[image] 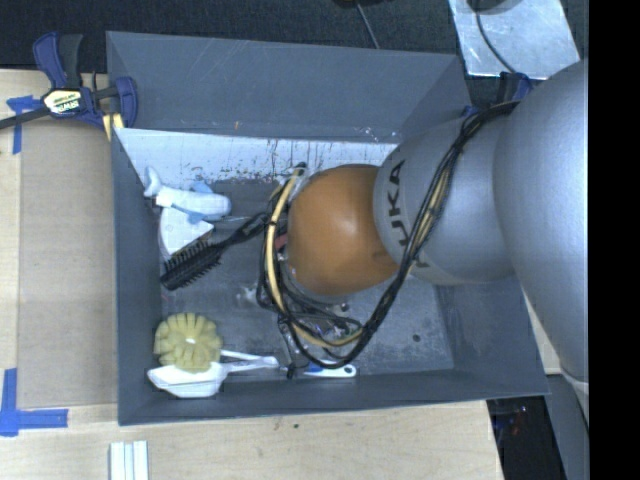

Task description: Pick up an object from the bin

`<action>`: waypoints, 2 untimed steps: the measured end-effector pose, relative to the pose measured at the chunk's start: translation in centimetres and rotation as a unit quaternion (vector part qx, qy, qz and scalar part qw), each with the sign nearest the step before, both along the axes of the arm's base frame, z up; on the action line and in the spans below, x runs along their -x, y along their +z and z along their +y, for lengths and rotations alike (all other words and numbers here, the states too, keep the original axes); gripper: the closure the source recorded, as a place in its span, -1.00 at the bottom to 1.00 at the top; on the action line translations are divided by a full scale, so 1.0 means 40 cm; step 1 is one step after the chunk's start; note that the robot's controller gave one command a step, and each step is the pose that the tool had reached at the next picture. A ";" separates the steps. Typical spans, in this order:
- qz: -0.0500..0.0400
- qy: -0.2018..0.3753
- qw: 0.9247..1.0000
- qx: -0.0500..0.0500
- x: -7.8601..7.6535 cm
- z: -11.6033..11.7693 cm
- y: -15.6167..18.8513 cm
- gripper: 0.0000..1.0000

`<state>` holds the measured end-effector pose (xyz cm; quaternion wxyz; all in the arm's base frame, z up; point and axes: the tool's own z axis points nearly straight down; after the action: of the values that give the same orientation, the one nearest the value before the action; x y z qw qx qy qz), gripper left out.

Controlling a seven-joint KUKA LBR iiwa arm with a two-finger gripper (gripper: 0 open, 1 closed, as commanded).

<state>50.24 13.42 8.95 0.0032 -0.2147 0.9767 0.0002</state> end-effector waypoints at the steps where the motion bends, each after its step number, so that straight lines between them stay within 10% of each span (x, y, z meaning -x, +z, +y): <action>1: 0.000 -0.135 0.991 -0.001 0.016 0.037 0.119 -1.00; 2: 0.000 0.210 0.978 0.001 0.023 0.176 0.051 -1.00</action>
Offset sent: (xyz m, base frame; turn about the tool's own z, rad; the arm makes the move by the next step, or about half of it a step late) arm -0.0130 0.0917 0.0105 -0.5581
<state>49.31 20.48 11.01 0.0029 -0.4154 0.9096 -0.0003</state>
